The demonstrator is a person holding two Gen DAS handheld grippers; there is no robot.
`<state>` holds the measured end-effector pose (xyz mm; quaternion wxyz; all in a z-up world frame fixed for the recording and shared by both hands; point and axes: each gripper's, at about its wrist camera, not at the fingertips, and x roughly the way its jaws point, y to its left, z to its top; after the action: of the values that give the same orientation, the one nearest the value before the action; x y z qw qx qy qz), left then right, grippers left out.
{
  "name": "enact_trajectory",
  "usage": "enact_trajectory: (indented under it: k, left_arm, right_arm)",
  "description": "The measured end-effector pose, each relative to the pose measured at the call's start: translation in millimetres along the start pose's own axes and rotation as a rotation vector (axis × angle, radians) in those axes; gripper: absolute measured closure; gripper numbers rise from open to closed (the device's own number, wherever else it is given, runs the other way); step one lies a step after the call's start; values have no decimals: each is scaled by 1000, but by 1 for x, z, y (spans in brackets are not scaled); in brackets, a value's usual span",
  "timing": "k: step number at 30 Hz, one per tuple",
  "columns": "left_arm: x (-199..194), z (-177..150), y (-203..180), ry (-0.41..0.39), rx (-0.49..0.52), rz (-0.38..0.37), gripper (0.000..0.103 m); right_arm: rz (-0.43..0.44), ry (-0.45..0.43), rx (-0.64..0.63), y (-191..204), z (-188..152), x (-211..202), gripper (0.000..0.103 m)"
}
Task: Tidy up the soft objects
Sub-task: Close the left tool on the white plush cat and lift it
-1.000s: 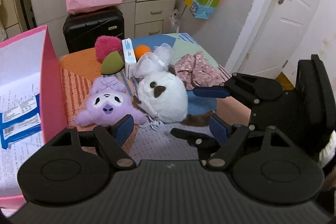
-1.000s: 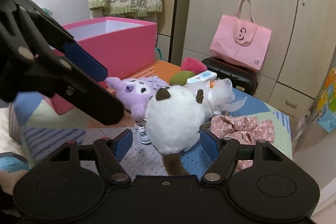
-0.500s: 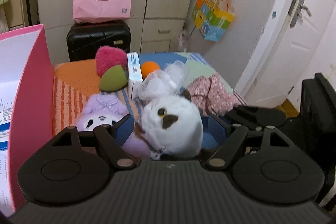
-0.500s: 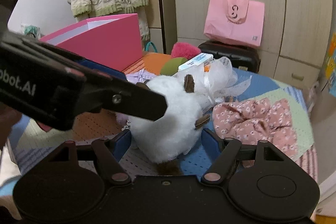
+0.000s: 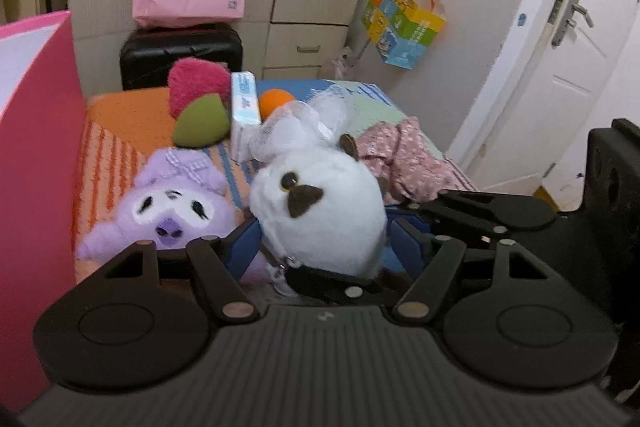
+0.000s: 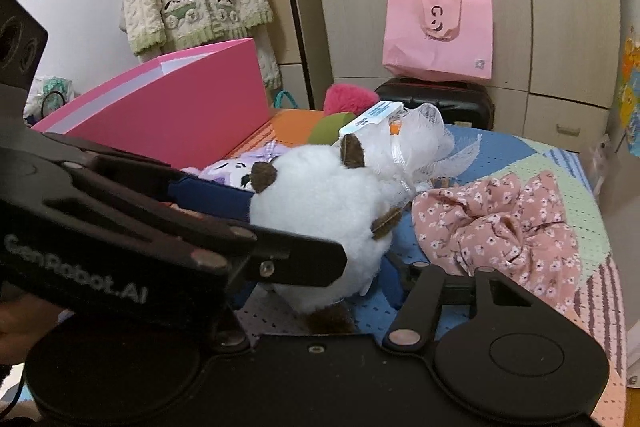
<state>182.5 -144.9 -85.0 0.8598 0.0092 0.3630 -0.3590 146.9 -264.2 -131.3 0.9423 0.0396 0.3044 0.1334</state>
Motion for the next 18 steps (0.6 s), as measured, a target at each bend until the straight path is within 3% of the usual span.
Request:
enact_trajectory:
  k: [18]
  left_arm:
    - [-35,-5,-28,22,18,13,33]
  right_arm:
    - [-54,7,-44,27,-2,-45,38]
